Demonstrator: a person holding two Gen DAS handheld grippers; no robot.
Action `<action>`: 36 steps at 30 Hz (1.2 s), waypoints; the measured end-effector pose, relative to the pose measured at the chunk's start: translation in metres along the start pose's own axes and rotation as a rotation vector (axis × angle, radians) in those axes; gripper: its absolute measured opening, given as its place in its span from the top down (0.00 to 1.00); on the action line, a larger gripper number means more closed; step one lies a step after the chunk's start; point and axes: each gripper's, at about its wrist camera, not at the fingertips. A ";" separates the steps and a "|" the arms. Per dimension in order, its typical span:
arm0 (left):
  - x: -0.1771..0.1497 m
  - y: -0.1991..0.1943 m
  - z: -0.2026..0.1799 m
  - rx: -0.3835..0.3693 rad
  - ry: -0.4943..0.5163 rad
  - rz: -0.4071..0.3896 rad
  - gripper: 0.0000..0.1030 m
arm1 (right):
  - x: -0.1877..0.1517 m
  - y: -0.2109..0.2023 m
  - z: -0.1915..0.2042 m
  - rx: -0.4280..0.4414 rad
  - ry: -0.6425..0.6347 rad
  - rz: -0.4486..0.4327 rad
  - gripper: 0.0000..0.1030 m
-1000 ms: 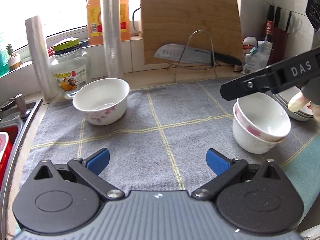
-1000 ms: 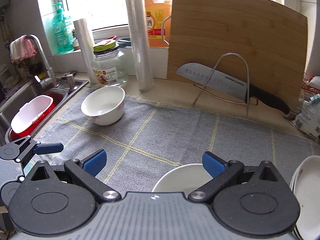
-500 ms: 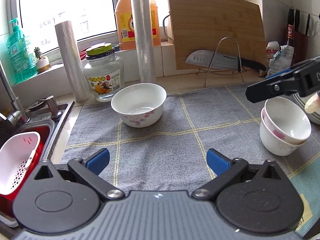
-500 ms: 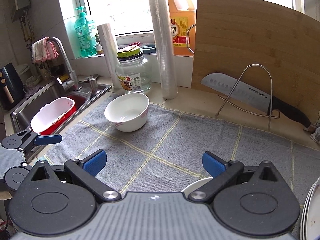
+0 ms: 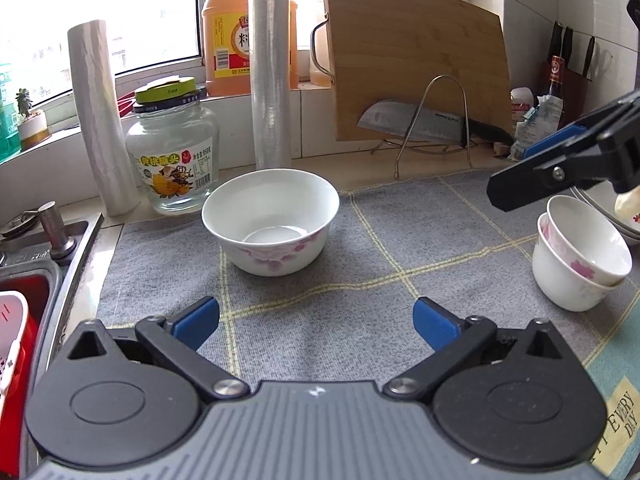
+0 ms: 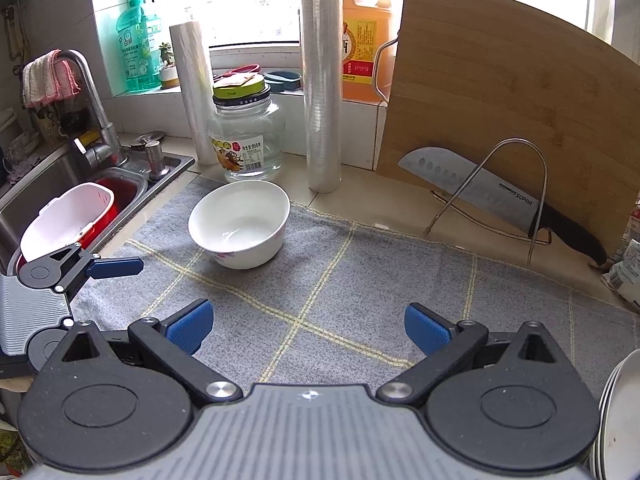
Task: Organize plates and bowls
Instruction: 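Move the right tool away from the nested bowls toward the remaining bowl, then grasp the rim of the pink-flowered white bowl with the right tool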
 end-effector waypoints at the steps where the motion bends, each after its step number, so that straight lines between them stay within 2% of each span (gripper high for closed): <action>1: 0.000 0.002 0.003 -0.008 -0.003 -0.002 0.01 | 0.003 0.003 0.003 0.003 -0.002 0.005 0.00; 10: 0.003 0.025 0.028 -0.013 -0.031 -0.008 0.01 | 0.027 0.038 0.020 0.005 -0.039 0.034 0.00; 22: 0.007 0.050 0.044 -0.008 -0.037 -0.006 0.01 | 0.060 0.090 0.029 0.081 -0.093 0.073 0.00; 27: 0.012 0.058 0.043 0.003 -0.025 -0.019 0.01 | 0.071 0.103 0.026 0.120 -0.101 0.068 0.00; 36: 0.017 0.069 0.037 0.017 0.020 -0.054 0.04 | 0.077 0.119 0.019 0.126 -0.112 0.083 0.00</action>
Point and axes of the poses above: each gripper's, at about its wrist camera, not at the fingertips, and y roughly the way its jaws point, z to its left, x to its top, and after that the axes turned 2 degrees about -y, right-handed
